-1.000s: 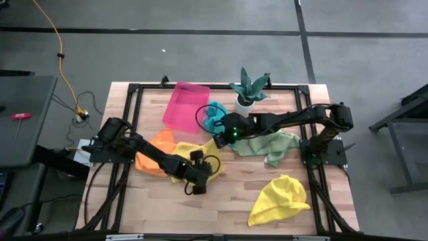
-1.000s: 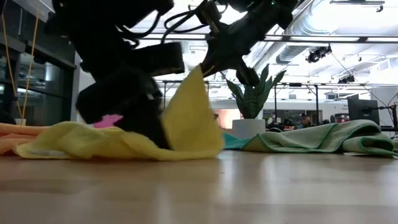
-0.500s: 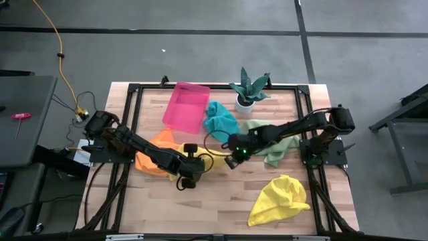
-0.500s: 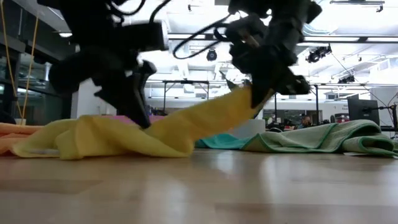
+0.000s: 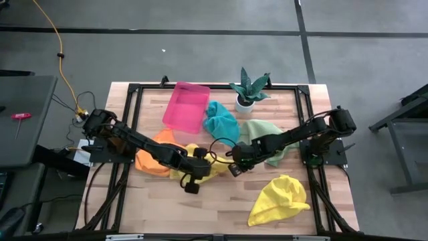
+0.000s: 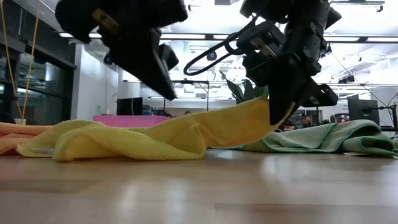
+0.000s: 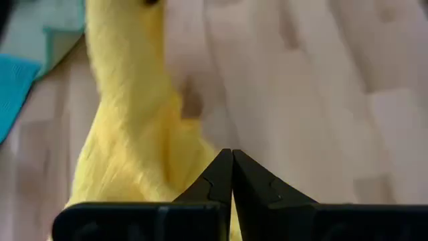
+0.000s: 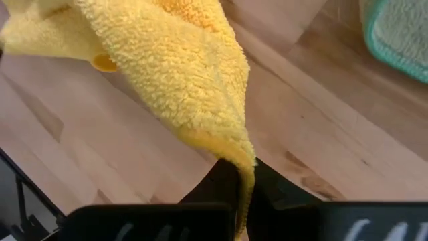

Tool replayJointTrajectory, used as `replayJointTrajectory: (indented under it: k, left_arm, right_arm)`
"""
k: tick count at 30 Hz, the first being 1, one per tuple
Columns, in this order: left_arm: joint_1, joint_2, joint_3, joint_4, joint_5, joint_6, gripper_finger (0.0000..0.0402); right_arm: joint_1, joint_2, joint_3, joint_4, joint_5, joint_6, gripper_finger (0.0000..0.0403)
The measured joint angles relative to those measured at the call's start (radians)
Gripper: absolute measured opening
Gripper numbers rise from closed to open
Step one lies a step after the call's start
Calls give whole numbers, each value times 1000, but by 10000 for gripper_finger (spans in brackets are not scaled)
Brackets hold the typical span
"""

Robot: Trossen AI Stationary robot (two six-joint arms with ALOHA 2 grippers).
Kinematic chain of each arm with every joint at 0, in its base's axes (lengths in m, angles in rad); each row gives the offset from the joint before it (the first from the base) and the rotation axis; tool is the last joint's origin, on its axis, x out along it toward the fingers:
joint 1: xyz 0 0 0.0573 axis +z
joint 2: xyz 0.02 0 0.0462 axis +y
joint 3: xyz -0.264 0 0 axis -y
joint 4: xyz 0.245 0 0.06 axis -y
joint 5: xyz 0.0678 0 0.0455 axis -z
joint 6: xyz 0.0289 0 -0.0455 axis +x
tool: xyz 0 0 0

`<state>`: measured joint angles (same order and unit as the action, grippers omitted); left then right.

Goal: Fold microfiber towels
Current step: Fold the left yellow microfiber cloth

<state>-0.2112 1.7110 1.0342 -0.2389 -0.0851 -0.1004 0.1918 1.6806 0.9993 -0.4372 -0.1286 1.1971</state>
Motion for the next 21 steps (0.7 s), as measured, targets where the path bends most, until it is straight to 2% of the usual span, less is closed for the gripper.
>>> replayJointTrajectory:
  k: [5, 15, 21]
  left_arm:
    - [-19, 2, 7, 52, -13, 30, 21]
    - [-35, 75, 6, 31, -66, 78, 145]
    - [-35, 121, 5, 21, -74, 52, 186]
  right_arm:
    - [-4, 0, 0, 12, 1, 0, 0]
    - [-4, 0, 0, 23, 3, 5, 0]
    - [-4, 0, 0, 34, 3, 12, 0]
